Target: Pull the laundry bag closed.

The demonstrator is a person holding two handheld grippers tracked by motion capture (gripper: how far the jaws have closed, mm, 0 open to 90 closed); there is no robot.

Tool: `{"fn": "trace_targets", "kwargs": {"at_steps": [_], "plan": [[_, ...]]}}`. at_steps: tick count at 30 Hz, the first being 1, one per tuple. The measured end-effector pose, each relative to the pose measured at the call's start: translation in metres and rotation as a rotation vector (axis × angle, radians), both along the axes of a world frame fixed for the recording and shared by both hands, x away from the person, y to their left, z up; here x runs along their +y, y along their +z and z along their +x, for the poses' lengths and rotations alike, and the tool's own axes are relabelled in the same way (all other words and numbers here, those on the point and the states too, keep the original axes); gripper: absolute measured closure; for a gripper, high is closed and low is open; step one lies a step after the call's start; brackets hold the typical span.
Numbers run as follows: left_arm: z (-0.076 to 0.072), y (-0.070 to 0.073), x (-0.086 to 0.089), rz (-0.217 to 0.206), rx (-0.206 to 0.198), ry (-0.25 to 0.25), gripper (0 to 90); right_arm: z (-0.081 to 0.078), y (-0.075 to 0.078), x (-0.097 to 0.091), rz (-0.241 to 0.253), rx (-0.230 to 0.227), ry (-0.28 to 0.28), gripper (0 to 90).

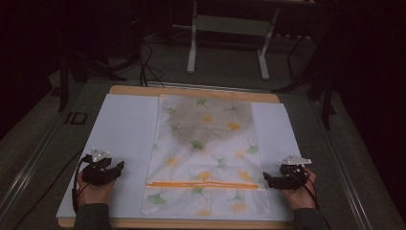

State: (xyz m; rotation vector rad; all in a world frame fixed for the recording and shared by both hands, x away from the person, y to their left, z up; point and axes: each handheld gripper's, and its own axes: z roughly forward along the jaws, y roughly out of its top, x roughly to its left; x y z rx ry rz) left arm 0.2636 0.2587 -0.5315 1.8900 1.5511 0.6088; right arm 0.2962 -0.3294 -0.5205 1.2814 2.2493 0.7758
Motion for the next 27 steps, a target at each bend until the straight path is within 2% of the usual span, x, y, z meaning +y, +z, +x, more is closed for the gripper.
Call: {"fn": "trace_targets", "kwargs": {"at_steps": [2,4,6,14,17,23,27], "plan": [[0.0,-0.001,0.001,-0.001,-0.006,-0.008,49.3,0.0,0.001,0.002,-0.012,0.007,0.014,24.1],[-0.001,-0.001,0.001,-0.005,-0.011,-0.019,50.8,0.0,0.002,0.004,-0.005,0.01,0.037,26.7],[-0.001,0.0,0.001,-0.018,-0.011,-0.032,50.9,0.0,0.004,0.006,-0.003,0.025,0.053,33.1],[-0.002,0.0,-0.002,-0.016,-0.002,-0.072,54.6,0.0,0.009,0.013,0.001,0.037,0.106,40.2],[-0.002,0.001,-0.004,-0.022,0.002,-0.102,55.9,0.002,0.011,0.017,-0.005,0.054,0.136,43.8],[-0.002,0.002,-0.007,-0.025,0.005,-0.137,58.0,0.006,0.015,0.028,-0.003,0.076,0.189,45.4],[-0.003,0.003,-0.007,-0.027,-0.002,-0.139,57.3,0.009,0.018,0.037,-0.005,0.083,0.229,45.6]]}}
